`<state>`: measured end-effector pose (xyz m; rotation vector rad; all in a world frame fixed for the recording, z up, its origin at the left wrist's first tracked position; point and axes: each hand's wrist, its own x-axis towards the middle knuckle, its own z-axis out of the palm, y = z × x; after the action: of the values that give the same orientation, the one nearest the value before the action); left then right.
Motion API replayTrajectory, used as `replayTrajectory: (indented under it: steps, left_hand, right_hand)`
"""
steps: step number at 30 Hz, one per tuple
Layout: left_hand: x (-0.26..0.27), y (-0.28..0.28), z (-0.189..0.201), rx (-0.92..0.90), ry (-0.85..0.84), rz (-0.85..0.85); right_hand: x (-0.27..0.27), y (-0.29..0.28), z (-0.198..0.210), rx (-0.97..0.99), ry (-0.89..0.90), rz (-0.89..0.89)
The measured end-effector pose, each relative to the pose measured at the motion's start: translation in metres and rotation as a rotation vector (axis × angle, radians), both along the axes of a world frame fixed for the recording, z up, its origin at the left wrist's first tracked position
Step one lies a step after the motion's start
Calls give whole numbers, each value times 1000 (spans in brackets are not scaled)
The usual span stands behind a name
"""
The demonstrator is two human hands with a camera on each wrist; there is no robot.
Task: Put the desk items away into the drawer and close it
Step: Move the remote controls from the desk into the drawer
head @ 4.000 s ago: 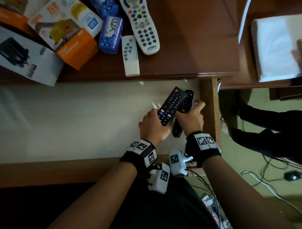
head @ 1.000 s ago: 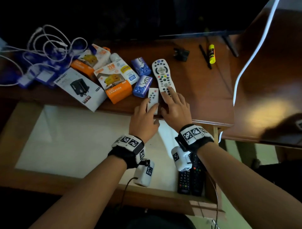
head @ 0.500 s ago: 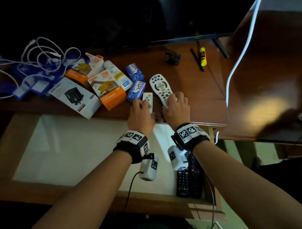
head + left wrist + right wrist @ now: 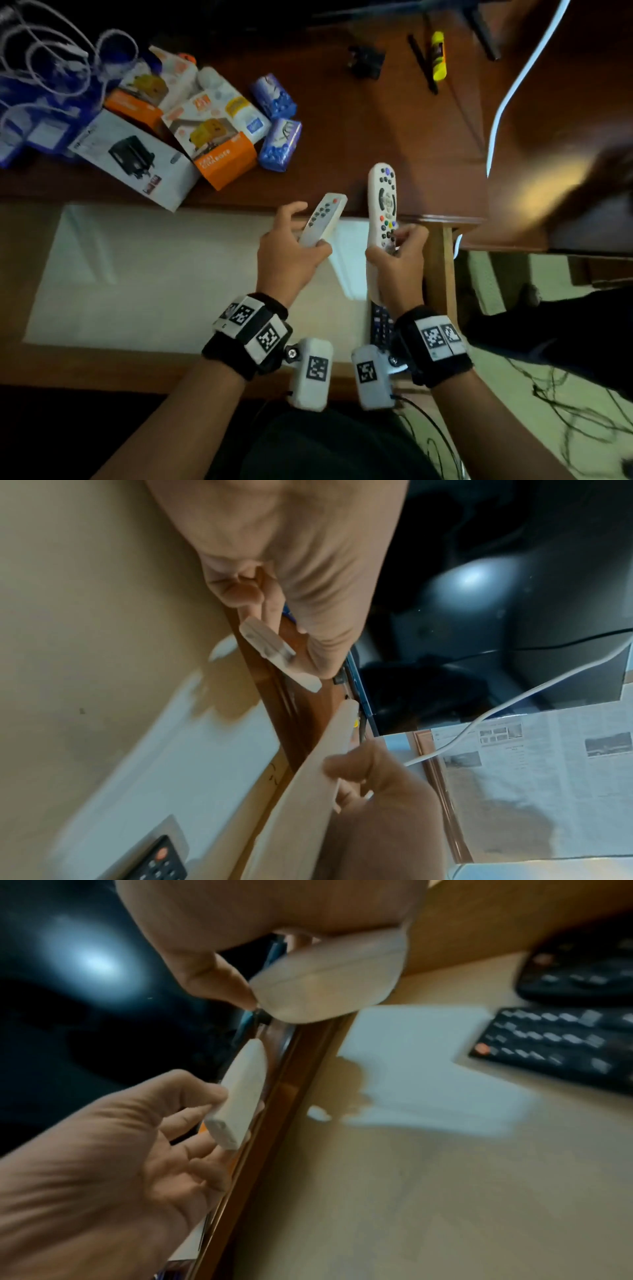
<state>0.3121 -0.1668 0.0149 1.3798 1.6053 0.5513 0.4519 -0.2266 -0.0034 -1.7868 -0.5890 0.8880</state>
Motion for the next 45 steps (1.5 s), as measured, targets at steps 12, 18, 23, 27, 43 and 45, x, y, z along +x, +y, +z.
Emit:
replayTrajectory:
  steps: [12,18,23,27,43,45]
  left_hand:
    - [-25,-27,-46,-326,16,-246]
    - [-33,-24,-77,-323,275,-292]
    - [-30,-23,-93,-269,462,-386]
    - [-26,-24,-97,-291,580,-466]
    - [-35,-28,-101,-342,633,-544]
    - [-37,-31,-100,-331,616,-533]
  right_hand:
    - [-26,-37,-34,-264,132,-221]
    - [-30,-24,-64,-557,6,-49]
    - [-37,-7,-80,-665,-113,168]
    - [-42,-2,-86,-730,-166,275]
    - [-50,7,-82,-950,-316,576]
    - [-49,6,-78,-933,-304,589]
